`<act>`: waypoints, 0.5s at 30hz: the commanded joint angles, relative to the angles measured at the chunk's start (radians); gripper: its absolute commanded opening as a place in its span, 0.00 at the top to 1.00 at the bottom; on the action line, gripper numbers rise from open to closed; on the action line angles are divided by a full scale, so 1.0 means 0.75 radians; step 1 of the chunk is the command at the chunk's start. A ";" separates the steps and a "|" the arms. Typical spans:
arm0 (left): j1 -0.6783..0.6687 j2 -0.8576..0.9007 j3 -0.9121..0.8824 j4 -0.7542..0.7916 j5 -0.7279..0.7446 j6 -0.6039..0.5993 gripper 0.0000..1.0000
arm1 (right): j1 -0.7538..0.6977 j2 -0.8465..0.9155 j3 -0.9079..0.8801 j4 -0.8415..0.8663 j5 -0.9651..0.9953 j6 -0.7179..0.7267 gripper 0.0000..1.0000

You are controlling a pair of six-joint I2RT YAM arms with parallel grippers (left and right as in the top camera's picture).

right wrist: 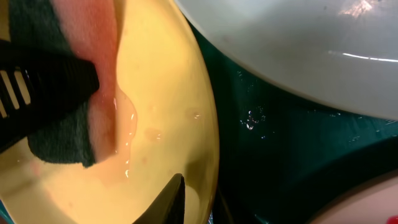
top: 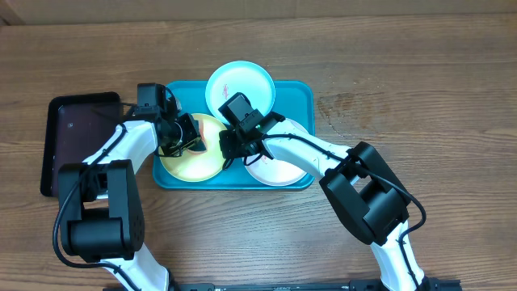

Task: Clean dirty plates on tray and stack at the side
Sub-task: 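Hold the yellow plate with the right gripper while left sponge scrubs it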

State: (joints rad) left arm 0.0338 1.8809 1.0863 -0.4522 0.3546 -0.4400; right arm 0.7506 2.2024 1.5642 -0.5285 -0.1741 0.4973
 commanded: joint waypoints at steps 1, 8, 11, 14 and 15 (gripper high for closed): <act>0.015 0.038 0.006 -0.058 -0.088 0.078 0.96 | -0.011 0.024 0.008 -0.001 0.021 0.000 0.83; 0.124 0.035 0.066 -0.244 -0.792 0.078 0.96 | -0.032 0.024 0.008 -0.012 0.021 0.001 0.83; 0.145 0.035 0.106 -0.293 -0.847 0.079 0.96 | -0.041 0.024 0.008 -0.009 0.021 0.001 0.85; 0.143 0.035 0.172 -0.342 -0.772 0.078 0.96 | -0.048 0.024 0.008 -0.010 0.021 -0.005 0.88; 0.139 0.035 0.191 -0.345 -0.703 0.079 0.96 | -0.048 0.024 0.008 -0.009 0.021 -0.006 0.88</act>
State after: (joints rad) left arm 0.1112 1.8816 1.1816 -0.7033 -0.0578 -0.4038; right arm 0.7410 2.2024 1.5707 -0.5159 -0.1963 0.4984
